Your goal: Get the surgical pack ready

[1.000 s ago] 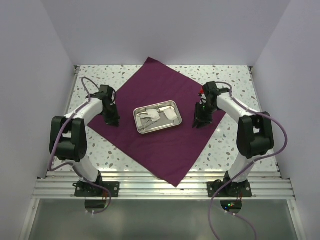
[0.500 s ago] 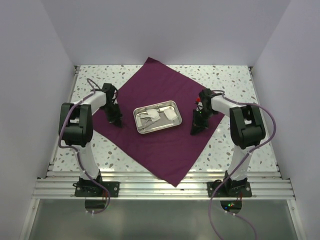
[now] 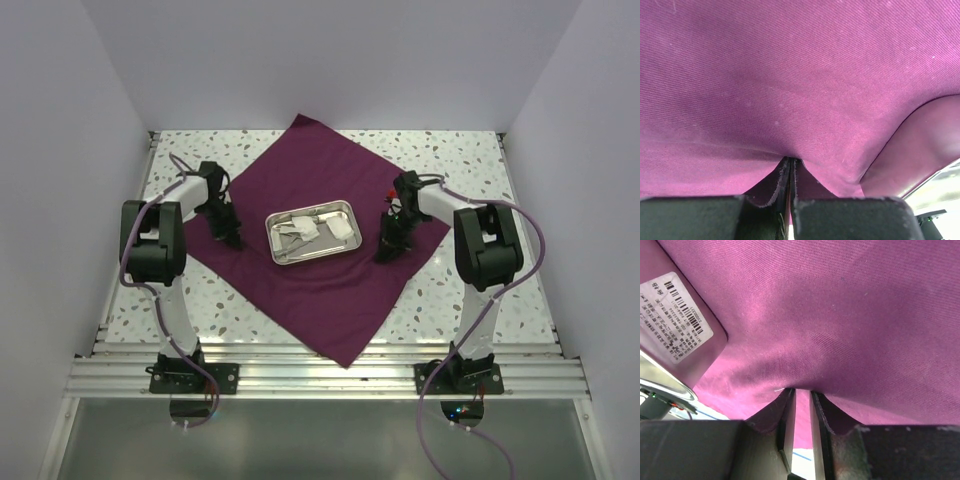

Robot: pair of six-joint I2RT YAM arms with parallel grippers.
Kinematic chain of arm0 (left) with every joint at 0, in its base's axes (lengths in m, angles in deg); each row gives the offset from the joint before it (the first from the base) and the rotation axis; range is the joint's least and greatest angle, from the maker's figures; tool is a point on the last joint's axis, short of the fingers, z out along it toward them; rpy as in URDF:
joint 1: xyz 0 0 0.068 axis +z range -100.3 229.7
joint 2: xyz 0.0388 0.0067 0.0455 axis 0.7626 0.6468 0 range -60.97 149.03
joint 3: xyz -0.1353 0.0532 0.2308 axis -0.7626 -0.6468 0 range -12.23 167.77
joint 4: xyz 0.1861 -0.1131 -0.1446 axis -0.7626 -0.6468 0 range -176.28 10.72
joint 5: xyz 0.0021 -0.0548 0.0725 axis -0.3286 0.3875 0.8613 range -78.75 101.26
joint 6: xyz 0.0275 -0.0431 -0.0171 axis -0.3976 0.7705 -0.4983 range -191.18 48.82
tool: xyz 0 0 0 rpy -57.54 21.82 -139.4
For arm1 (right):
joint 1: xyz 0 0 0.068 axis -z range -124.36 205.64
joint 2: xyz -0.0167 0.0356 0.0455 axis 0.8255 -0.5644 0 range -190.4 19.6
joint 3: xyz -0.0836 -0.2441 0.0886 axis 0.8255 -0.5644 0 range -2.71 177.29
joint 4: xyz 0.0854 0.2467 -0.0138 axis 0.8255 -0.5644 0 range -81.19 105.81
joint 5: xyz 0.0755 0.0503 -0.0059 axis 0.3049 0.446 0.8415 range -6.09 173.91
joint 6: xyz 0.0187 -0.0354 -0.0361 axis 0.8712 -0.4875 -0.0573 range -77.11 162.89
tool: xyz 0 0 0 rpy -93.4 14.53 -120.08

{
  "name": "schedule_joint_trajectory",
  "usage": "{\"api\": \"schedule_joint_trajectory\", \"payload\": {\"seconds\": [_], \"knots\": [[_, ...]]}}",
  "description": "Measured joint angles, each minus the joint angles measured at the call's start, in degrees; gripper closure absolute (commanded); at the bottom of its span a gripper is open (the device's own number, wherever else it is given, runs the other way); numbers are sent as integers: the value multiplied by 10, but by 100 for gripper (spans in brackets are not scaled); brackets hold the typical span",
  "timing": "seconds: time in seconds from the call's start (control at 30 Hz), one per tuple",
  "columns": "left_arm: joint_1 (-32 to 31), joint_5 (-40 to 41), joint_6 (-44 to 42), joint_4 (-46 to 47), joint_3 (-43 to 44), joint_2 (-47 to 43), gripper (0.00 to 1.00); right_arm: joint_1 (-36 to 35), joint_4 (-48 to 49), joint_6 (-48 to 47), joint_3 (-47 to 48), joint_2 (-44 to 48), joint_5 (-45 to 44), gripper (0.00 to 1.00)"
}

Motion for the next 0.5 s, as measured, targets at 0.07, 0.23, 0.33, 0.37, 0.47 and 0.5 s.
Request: {"api": "schedule_joint_trajectory", "payload": {"seconds": [0.07, 0.23, 0.33, 0.37, 0.47, 0.5], "knots": [[1, 0, -4, 0, 0, 0, 96, 0, 0, 0, -1, 2, 1, 77], [4, 0, -14, 2, 0, 0, 95, 0, 7, 3, -33, 30, 3, 75], [13, -4, -16, 5, -1, 0, 93, 0, 15, 4, -65, 46, 4, 74], [16, -5, -16, 7, -2, -1, 92, 0, 16, 4, -75, 47, 4, 74], [26, -4, -18, 13, -7, -7, 89, 0, 15, 8, -90, 54, 18, 71], [27, 0, -19, 17, -10, -11, 89, 0, 15, 7, -90, 57, 16, 69]]}}
